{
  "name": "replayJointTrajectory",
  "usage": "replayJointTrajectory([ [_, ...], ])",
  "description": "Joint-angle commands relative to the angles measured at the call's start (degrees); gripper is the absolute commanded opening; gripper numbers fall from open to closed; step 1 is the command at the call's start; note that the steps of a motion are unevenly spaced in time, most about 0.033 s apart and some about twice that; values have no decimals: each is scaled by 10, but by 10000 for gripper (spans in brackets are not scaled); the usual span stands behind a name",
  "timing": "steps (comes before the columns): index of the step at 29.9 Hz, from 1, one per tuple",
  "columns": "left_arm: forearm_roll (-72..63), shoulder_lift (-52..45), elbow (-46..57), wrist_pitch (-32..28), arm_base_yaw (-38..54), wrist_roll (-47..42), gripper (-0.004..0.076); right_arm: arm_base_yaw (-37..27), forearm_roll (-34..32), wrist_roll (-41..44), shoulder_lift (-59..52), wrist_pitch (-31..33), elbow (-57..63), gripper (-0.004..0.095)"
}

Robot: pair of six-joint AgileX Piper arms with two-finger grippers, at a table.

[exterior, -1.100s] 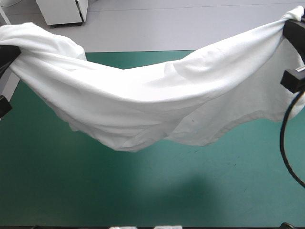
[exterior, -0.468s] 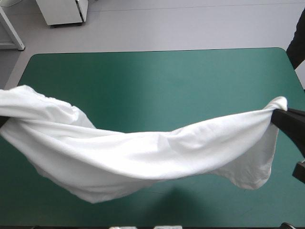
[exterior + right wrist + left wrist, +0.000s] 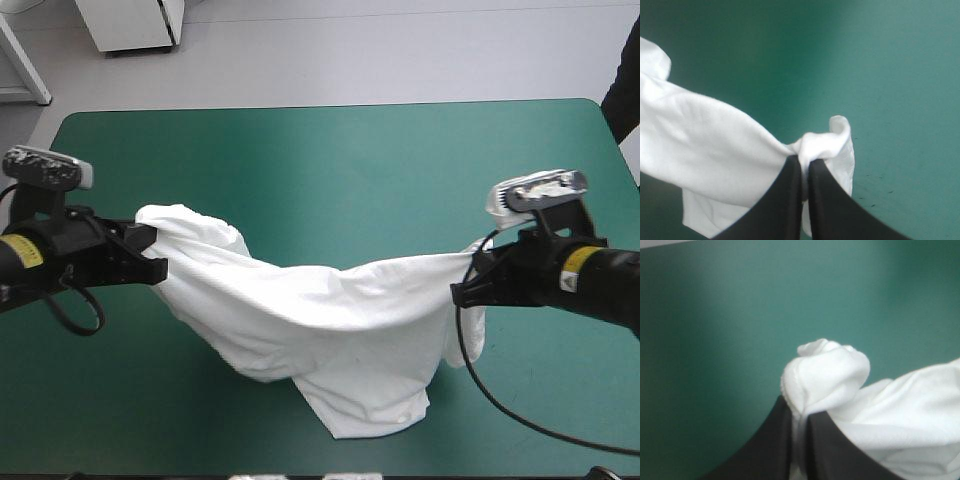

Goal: Fold the cloth

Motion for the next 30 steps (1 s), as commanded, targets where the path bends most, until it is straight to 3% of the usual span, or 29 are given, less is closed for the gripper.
replayJointTrajectory([
  [1,53,32,-3,-74,-2,-12,-10,0,-53,-8,50,-70,2,-17],
  [7,126,138,-3,-162,-1,-23,-10,0,-130,-8,174,-160,0,-17],
  [13,171,243,-3,-241,-1,-35,-10,0,-156,-8,289,-252,-4,-17],
  [23,221,363,-3,-329,37,-80,-10,0,-198,-7,415,-276,-66,-17],
  [28,221,398,-3,-321,44,-72,0,-2,-190,-17,440,-280,-92,4],
  [30,221,410,-3,-311,44,-57,44,-9,-165,-43,442,-284,-99,71],
])
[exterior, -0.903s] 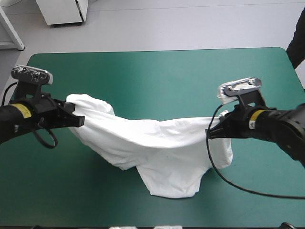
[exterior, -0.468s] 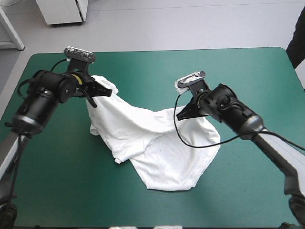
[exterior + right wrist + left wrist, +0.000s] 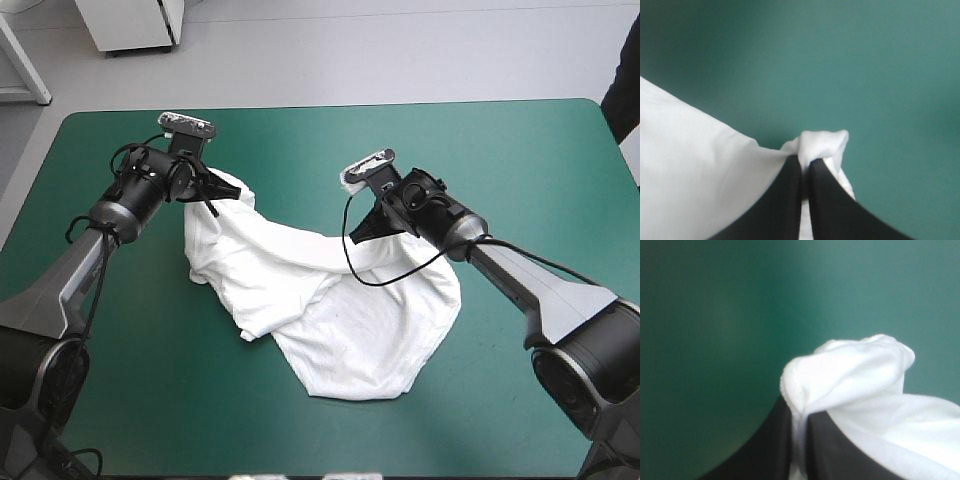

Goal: Fold the cloth

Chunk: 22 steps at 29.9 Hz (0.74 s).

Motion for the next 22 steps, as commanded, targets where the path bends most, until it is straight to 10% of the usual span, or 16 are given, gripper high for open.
replayJointTrajectory([
  [1,5,-11,-15,-13,1,14,74,-12,26,-41,-25,-32,-28,110],
  [9,1,-7,-57,76,1,57,471,-55,119,-116,-42,27,-60,633],
  [22,-159,-189,-105,293,-48,166,498,-57,75,-112,-236,116,-68,644],
])
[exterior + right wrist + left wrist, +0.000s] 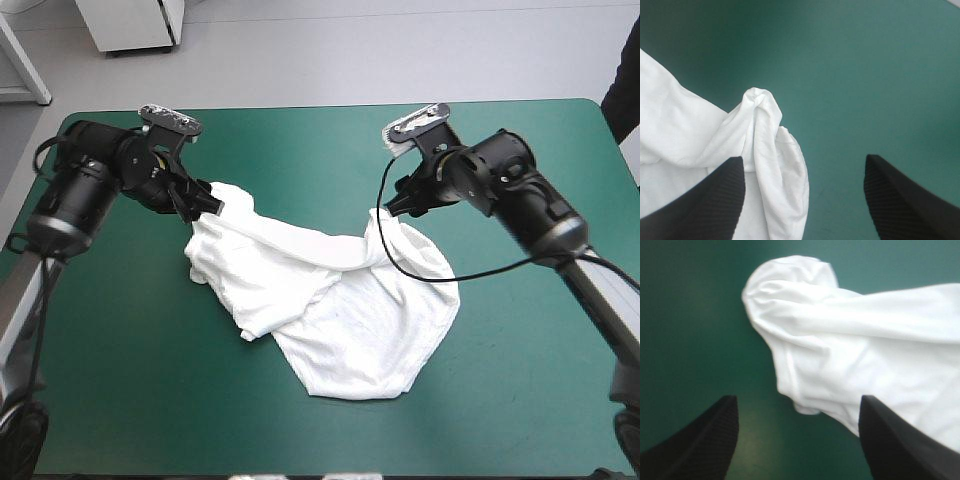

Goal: Fold the cloth

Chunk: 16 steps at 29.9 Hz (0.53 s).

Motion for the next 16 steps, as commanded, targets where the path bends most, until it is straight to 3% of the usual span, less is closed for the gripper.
replayJointTrajectory([
  [1,-68,-82,-20,16,-46,41,498,-5,-14,0,-85,3,-20,644],
  [10,-72,-126,-3,41,-311,86,498,-5,-101,35,-214,124,-20,644],
  [12,-36,-125,27,41,-371,86,498,-5,-122,44,-228,154,-20,644],
  [16,6,-125,119,40,-441,86,498,-5,-126,48,-252,154,-17,644],
])
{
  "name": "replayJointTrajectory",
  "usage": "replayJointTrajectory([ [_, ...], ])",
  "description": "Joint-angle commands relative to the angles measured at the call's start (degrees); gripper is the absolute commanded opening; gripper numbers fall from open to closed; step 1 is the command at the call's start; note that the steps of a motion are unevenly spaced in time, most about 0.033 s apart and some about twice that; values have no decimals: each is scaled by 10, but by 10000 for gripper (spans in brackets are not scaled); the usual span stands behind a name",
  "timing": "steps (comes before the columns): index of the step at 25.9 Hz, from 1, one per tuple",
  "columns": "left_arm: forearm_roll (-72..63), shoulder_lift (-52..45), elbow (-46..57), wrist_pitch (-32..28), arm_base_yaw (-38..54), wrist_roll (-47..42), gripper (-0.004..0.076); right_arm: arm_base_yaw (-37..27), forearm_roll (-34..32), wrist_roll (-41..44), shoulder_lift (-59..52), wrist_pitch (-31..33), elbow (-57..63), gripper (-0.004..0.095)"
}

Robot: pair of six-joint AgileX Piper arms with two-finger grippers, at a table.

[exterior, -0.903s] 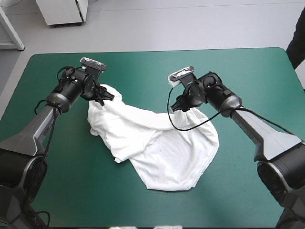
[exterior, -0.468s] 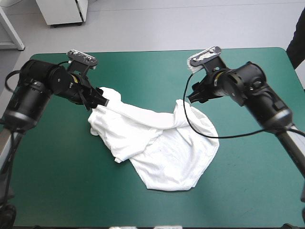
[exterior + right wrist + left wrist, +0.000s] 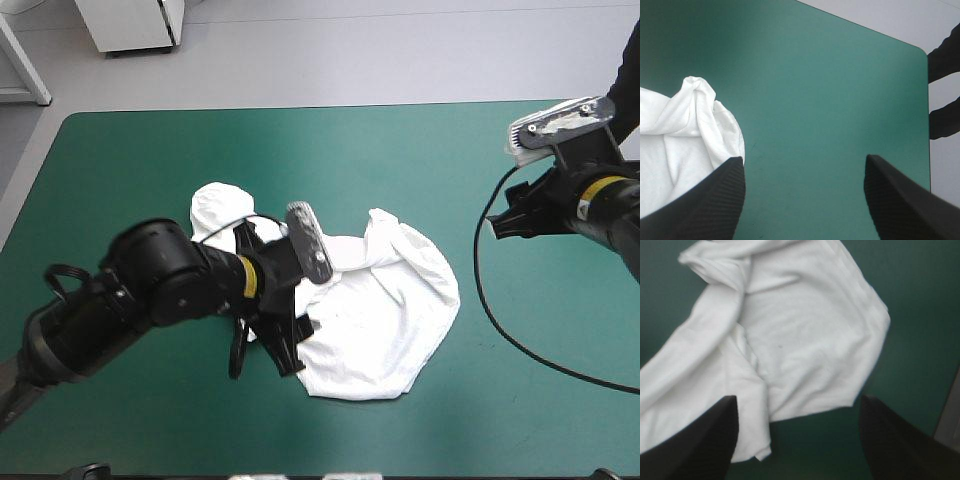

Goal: Fold the cloth

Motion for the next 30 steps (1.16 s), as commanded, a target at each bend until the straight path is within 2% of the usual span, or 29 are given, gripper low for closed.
replayJointTrajectory([
  [1,22,-13,66,19,-47,0,498,-4,-19,3,-25,0,-17,644],
  [3,7,-13,111,-6,-48,2,498,-4,-18,3,-26,0,-17,644],
  [7,-21,-8,197,-99,-48,14,498,-4,-18,3,-17,0,-17,644],
  [14,-51,49,272,-204,-49,53,498,-4,-32,3,13,0,-17,644],
  [22,-52,135,272,-284,-49,72,498,-4,-29,3,50,0,-17,644],
  [27,-81,193,272,-291,-49,67,496,-4,-31,3,67,-1,-17,644],
  [29,-87,214,272,-293,-49,63,461,-4,-32,3,85,-4,-17,644],
  [30,-100,223,272,-296,-47,63,401,-4,-32,3,101,-10,-17,644],
])
